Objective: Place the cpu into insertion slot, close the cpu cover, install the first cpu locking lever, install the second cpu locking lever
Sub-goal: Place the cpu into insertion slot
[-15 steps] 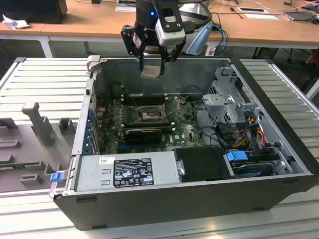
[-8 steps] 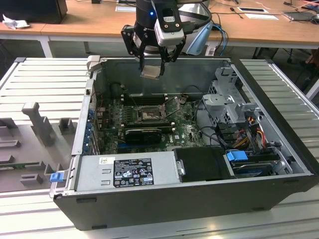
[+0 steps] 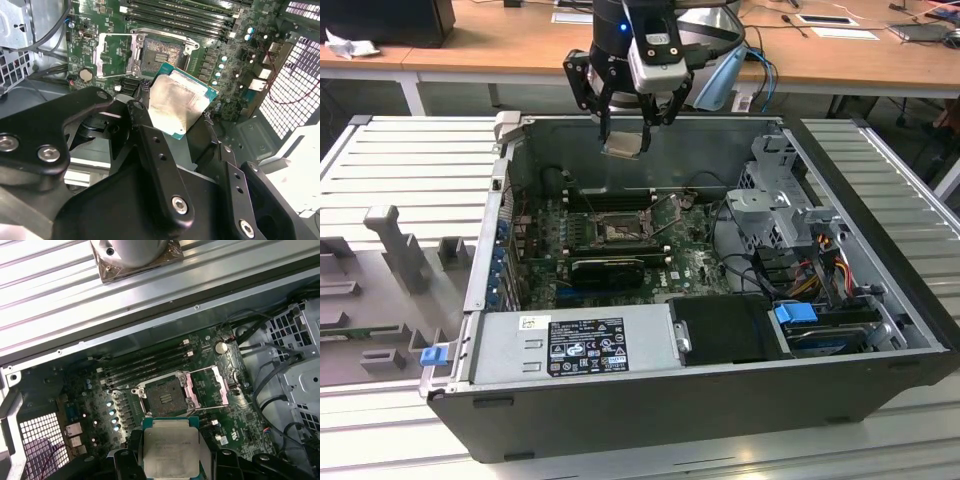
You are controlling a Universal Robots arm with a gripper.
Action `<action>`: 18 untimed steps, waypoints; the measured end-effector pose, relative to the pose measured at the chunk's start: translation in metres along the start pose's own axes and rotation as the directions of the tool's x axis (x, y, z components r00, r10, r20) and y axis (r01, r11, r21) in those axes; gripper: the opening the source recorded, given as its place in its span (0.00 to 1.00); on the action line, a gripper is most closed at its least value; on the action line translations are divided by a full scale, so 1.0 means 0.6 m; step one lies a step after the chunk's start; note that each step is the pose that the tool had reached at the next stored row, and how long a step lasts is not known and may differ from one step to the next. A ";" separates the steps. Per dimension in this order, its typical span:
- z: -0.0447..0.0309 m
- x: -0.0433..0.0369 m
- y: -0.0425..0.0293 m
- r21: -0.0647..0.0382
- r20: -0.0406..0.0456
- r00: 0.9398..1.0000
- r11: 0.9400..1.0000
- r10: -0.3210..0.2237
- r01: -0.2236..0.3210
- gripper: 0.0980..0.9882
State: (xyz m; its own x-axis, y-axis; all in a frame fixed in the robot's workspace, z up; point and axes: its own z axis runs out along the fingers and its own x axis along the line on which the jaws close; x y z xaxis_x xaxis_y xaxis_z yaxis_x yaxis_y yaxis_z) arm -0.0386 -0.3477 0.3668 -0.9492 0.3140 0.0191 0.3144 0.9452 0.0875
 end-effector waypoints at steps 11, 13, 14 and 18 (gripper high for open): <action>0.000 0.000 0.000 -0.001 0.005 0.998 0.998 0.058 -0.058 0.49; 0.000 0.001 0.000 -0.002 0.006 0.998 0.998 0.067 -0.067 0.49; 0.000 0.001 0.000 -0.002 0.006 0.997 0.997 0.074 -0.074 0.49; 0.000 0.001 0.000 -0.003 0.010 0.993 0.993 0.115 -0.115 0.49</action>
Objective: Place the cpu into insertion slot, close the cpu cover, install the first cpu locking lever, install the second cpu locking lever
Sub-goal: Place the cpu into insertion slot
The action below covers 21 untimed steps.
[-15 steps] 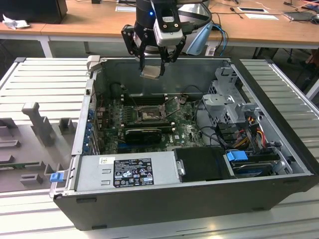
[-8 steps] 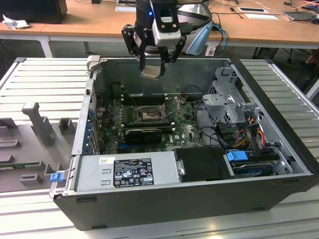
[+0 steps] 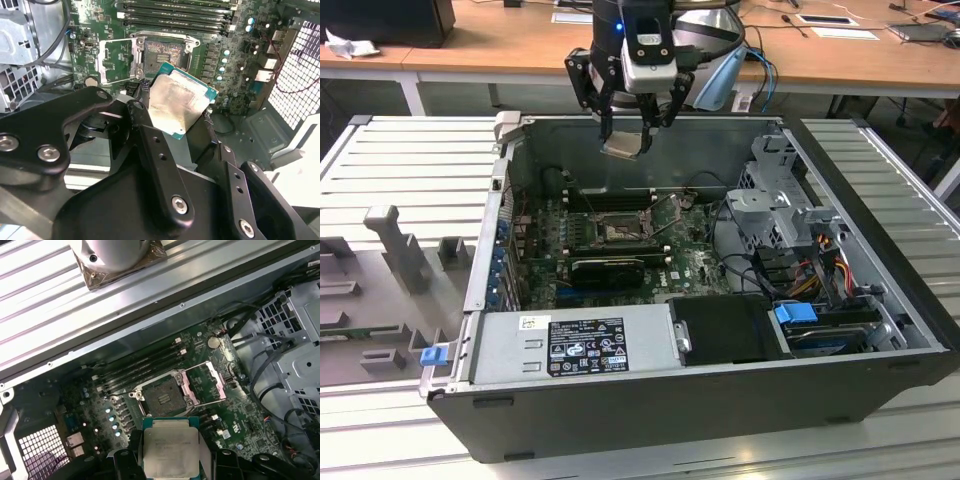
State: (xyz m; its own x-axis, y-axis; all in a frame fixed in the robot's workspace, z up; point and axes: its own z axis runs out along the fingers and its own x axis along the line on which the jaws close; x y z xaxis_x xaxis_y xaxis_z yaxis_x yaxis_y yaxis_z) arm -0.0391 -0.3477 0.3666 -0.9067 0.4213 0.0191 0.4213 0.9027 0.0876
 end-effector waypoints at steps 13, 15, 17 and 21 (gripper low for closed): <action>0.000 0.000 0.000 -0.002 0.007 0.997 0.997 0.074 -0.074 0.49; 0.000 0.000 0.000 -0.002 0.008 0.996 0.996 0.094 -0.094 0.49; 0.000 0.000 0.000 -0.003 0.010 0.994 0.994 0.112 -0.112 0.49; 0.000 0.000 0.000 -0.004 0.013 0.989 0.989 0.148 -0.148 0.49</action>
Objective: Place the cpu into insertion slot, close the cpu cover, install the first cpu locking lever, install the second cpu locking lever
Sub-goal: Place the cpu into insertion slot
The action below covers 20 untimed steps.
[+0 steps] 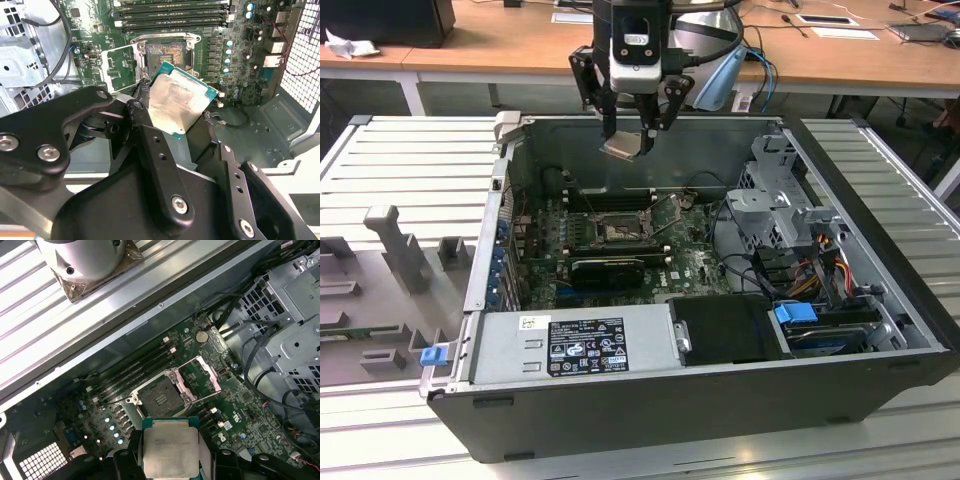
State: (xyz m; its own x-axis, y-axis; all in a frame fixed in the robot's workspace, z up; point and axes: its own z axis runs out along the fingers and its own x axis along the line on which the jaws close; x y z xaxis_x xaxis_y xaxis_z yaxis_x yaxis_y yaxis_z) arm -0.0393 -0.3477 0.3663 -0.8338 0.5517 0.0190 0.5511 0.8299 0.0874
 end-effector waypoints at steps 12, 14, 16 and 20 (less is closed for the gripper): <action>0.001 0.000 0.000 -0.003 0.010 0.994 0.994 0.111 -0.111 0.49; 0.001 0.000 0.000 -0.003 0.012 0.991 0.991 0.136 -0.136 0.49; 0.001 0.000 0.000 -0.004 0.014 0.986 0.986 0.164 -0.164 0.49; 0.001 0.000 0.000 -0.005 0.017 0.981 0.981 0.196 -0.195 0.49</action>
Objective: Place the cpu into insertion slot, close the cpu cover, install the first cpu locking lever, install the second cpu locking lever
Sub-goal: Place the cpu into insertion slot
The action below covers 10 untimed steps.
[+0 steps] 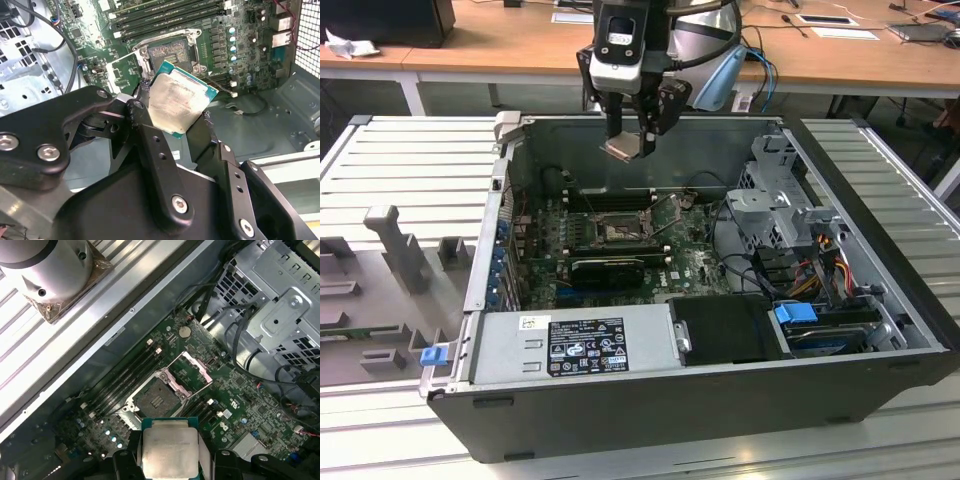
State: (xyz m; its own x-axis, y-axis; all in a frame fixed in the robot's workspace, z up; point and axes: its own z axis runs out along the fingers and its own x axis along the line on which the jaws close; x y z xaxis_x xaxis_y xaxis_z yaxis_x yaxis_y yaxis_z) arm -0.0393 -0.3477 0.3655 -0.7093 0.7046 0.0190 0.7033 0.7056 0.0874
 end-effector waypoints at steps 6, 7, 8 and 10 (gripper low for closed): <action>0.005 0.000 -0.001 0.000 0.000 1.000 1.000 0.003 -0.003 0.49; 0.006 0.000 -0.001 0.000 0.000 1.000 1.000 0.003 -0.003 0.49; 0.008 0.000 -0.001 0.000 0.000 1.000 1.000 0.003 -0.003 0.49; 0.010 0.000 -0.001 0.000 0.000 1.000 1.000 0.003 -0.003 0.49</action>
State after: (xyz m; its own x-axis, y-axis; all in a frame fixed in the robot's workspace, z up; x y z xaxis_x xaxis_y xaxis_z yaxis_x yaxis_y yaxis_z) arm -0.0393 -0.3478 0.3596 -0.7074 0.7066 0.0188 0.7052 0.7037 0.0871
